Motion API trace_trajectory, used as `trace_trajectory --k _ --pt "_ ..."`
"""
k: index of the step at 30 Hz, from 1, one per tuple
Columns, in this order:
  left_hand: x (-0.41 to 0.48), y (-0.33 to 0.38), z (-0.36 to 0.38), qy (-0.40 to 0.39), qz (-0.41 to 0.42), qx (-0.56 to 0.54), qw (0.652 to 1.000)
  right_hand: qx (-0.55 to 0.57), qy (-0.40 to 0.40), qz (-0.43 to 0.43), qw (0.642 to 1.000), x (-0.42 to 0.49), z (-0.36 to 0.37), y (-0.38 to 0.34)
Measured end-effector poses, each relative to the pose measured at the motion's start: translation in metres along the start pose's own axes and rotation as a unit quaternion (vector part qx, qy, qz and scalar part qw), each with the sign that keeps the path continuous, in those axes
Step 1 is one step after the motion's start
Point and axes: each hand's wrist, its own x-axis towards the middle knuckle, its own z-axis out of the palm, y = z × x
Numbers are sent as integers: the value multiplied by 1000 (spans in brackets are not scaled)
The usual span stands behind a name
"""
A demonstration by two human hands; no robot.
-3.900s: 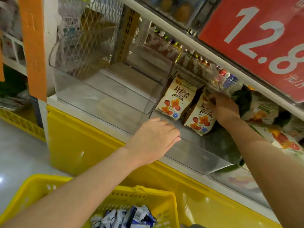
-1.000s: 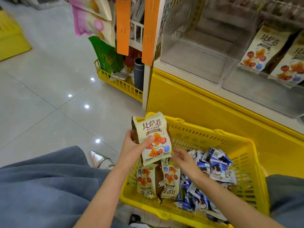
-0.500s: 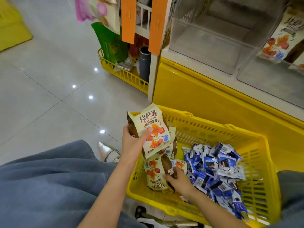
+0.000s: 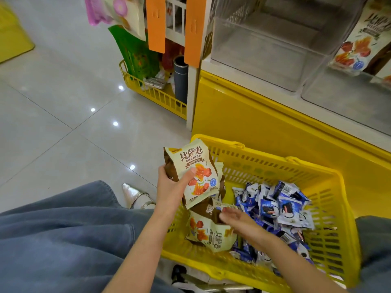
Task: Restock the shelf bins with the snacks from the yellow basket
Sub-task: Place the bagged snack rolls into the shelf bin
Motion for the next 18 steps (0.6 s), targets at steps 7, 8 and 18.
trace_trajectory --k 7,8,18 --pt "-2 -4 3 2 0 35 999 -108 -83 16 990 -4 17 31" --pt "-3 -4 4 4 1 40 999 -140 -67 -3 988 -3 19 34" --pt "-7 14 2 34 44 77 995 -197 164 -187 948 -12 8 -9"
